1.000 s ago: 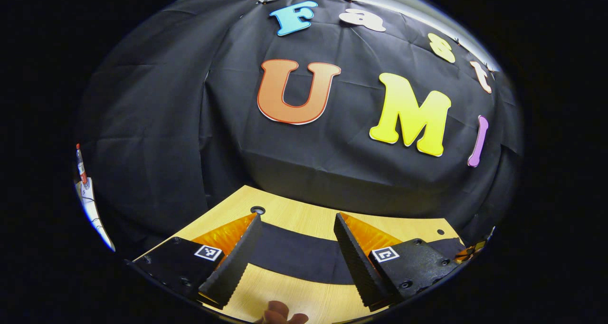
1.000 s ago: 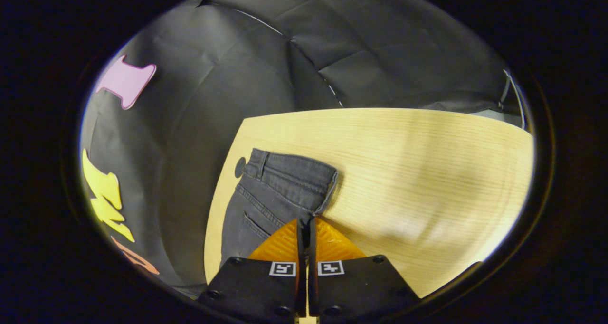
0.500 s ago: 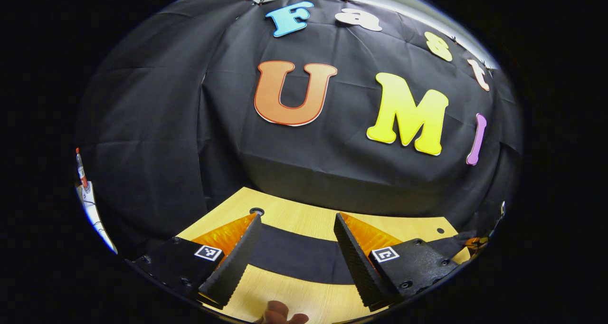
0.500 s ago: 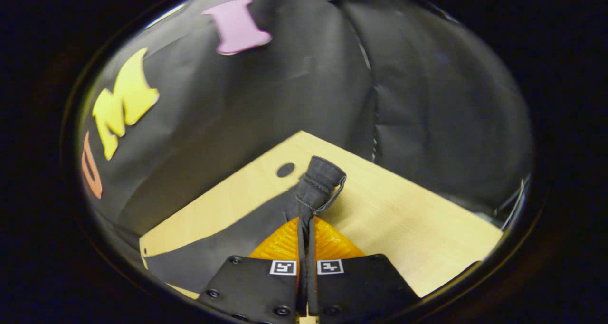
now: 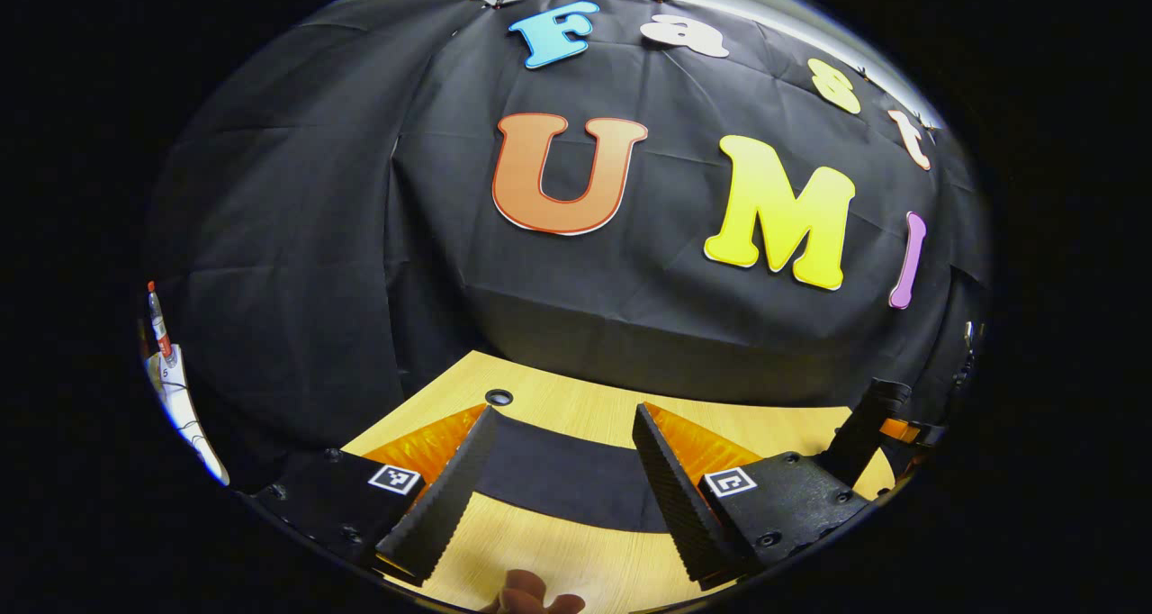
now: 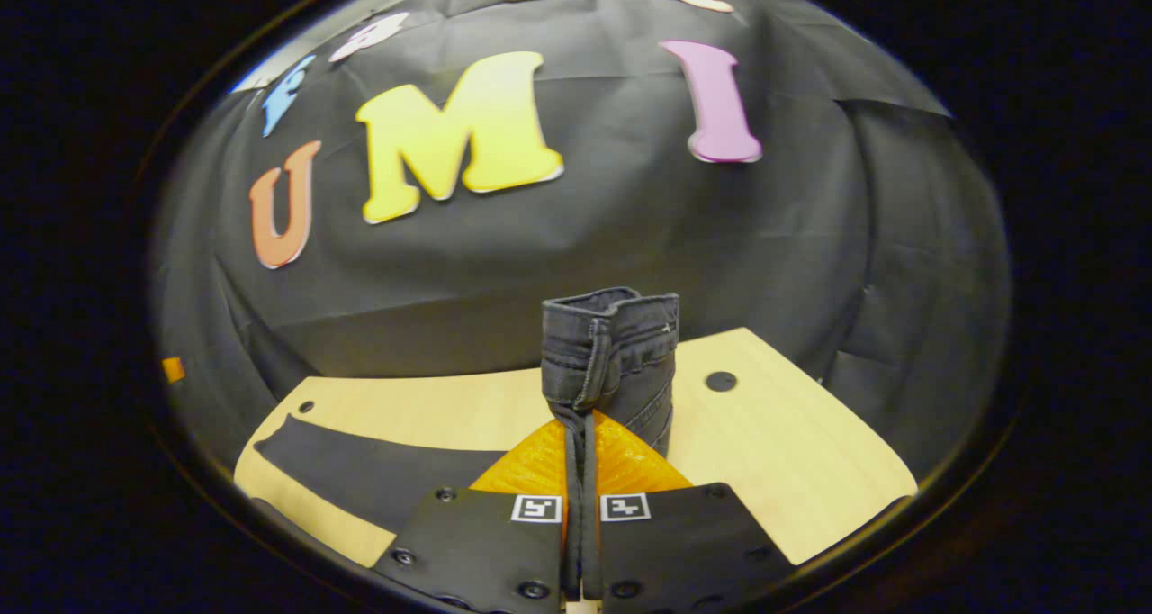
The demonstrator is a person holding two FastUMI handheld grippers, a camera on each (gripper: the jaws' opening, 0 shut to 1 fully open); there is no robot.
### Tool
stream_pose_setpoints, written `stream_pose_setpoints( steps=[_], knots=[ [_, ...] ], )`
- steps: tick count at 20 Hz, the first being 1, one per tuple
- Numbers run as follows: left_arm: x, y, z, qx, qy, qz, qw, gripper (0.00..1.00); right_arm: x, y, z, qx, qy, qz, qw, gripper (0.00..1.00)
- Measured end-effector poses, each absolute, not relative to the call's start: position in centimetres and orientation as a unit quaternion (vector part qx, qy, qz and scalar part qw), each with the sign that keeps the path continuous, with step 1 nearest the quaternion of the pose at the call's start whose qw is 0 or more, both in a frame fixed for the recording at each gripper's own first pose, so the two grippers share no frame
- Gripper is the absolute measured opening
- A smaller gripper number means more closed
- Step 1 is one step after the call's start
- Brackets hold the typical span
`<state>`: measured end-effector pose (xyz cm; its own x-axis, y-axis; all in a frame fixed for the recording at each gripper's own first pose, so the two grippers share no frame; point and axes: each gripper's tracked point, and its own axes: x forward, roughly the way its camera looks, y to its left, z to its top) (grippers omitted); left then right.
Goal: Grasp the waist and the cuffs of the jeans and fold them to make the two legs overlap; first hold the waist and fold one-third of the jeans toward the cuffs, then hold the cuffs and fold the remaining one-third in the same direction to finish folding.
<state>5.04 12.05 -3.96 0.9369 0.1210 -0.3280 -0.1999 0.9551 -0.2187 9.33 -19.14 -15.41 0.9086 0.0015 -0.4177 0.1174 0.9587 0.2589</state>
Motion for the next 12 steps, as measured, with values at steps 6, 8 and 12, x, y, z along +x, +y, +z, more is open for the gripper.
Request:
stream_pose_setpoints(
  steps=[6,8,12],
  knots=[
    [3.8,13.3,-4.1,-0.126,0.159,0.093,0.975,0.99,10.0,-18.5,-16.3,0.146,0.243,0.05,0.958,0.01],
    [3.3,13.7,-4.4,-0.126,0.162,0.097,0.974,0.98,10.0,-18.4,-16.4,0.136,0.257,0.073,0.954,0.01],
    [2.8,14.6,-4.3,-0.126,0.16,0.105,0.973,0.99,9.9,-18.4,-16.2,0.118,0.27,0.126,0.947,0.0]
  ],
)
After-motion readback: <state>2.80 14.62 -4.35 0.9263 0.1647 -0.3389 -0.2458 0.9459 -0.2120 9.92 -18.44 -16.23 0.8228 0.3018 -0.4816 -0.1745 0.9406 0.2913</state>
